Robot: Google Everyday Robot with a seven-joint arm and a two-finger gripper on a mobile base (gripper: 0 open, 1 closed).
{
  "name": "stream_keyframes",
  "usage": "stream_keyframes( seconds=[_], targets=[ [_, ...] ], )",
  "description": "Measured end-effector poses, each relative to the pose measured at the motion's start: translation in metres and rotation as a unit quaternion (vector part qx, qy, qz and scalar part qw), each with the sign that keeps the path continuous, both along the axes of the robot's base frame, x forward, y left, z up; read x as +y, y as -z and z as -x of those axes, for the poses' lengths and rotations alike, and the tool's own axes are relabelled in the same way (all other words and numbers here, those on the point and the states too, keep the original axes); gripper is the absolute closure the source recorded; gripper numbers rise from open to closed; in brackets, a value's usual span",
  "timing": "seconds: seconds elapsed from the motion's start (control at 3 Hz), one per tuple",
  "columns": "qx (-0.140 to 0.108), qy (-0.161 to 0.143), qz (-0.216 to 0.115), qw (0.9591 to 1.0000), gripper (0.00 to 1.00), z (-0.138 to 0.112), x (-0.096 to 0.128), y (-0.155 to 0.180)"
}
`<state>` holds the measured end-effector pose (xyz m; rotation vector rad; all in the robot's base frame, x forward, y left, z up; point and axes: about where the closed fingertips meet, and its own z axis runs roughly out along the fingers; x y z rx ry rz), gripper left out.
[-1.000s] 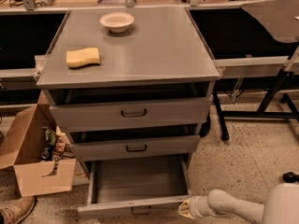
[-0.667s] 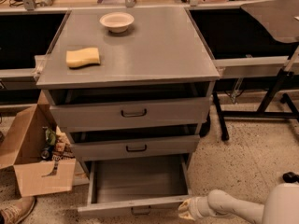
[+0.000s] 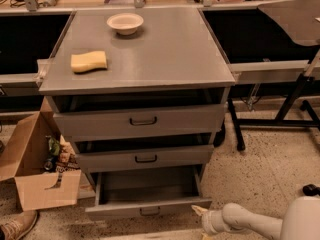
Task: Close bottom drawer
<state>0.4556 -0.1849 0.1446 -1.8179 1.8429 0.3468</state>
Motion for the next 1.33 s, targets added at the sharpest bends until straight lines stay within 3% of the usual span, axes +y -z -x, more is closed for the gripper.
stream_keyframes(
  seconds=[0.33, 0.67, 1.33],
  targets=[
    [0.000, 0.000, 0.000, 1.0000, 0.00, 0.000, 0.000, 0.000],
    [-0.013, -0.028, 0.014, 0.9994, 0.16, -0.010, 0.007, 0.000],
    [-0.051, -0.101, 0.066, 0.9914, 0.63, -0.058, 0.024, 0.006]
  ],
)
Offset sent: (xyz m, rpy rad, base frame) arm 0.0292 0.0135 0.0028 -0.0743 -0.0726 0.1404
